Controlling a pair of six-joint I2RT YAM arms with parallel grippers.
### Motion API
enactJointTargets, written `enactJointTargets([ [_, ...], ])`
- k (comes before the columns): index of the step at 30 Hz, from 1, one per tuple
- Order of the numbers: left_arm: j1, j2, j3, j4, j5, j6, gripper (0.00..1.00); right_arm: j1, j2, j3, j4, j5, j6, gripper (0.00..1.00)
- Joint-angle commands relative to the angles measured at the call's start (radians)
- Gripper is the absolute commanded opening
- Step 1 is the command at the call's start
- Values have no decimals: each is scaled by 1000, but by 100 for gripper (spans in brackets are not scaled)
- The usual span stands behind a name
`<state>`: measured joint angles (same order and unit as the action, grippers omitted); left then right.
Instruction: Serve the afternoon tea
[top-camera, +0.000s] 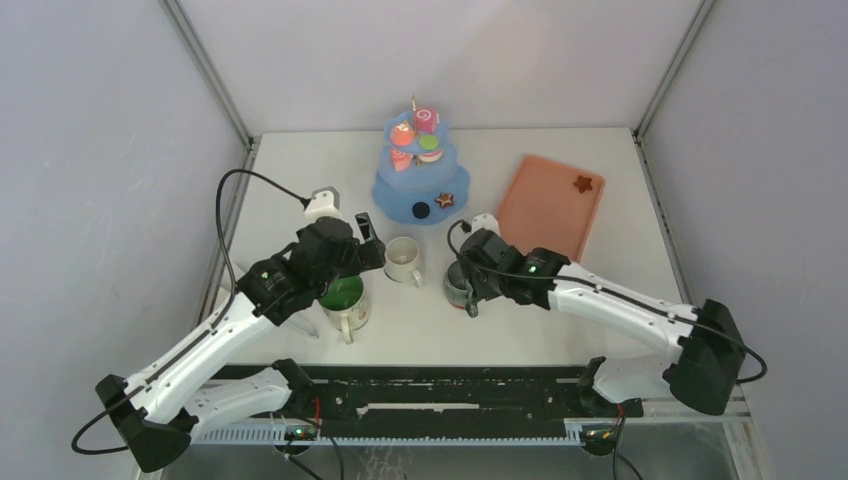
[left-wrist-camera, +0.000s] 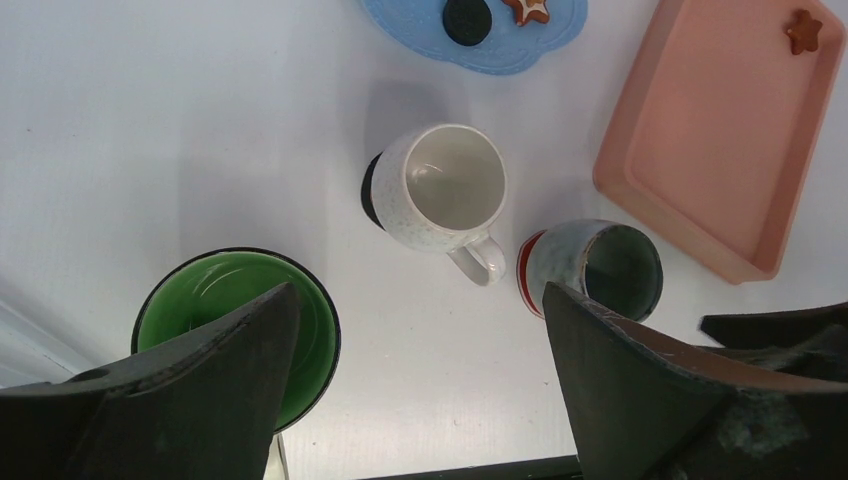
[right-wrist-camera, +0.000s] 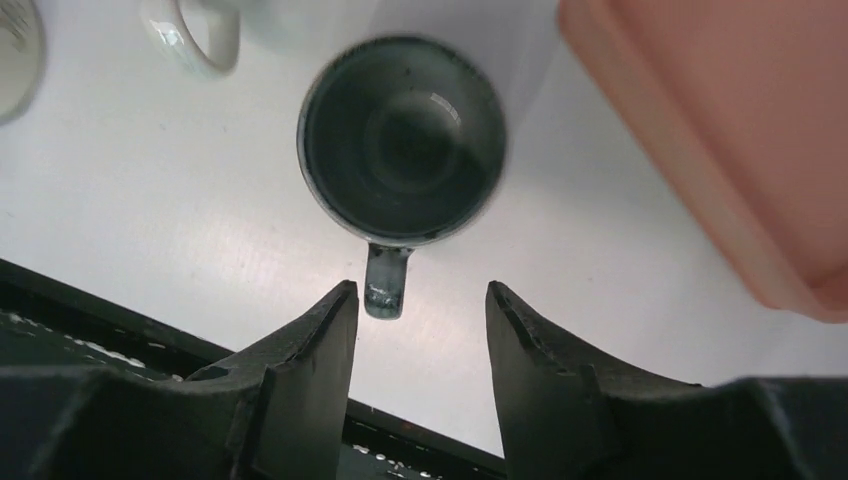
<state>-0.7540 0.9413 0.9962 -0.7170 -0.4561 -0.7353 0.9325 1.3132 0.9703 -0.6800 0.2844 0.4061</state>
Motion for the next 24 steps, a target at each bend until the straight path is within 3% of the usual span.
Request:
enactJointTargets([
  [1, 5, 3, -9, 45, 17, -16, 95, -80, -117, 129, -45, 79, -27, 58],
  [7, 8, 9, 5, 35, 28, -22, 96, -423, -290, 192, -21, 58, 92, 60],
  [10, 23, -4, 9, 29, 29, -23, 96, -622, -348, 182, -30, 20, 152, 76],
  [14, 100, -25, 26, 14, 44, 6, 100, -854, -379, 173, -74, -35, 171, 79],
  [19, 251, -38, 80, -17, 50, 131, 100, -1000, -378, 173, -128, -51, 163, 80],
  [24, 488, 16, 193, -137, 83, 210, 100, -1055, -375, 158, -132, -73, 156, 79],
])
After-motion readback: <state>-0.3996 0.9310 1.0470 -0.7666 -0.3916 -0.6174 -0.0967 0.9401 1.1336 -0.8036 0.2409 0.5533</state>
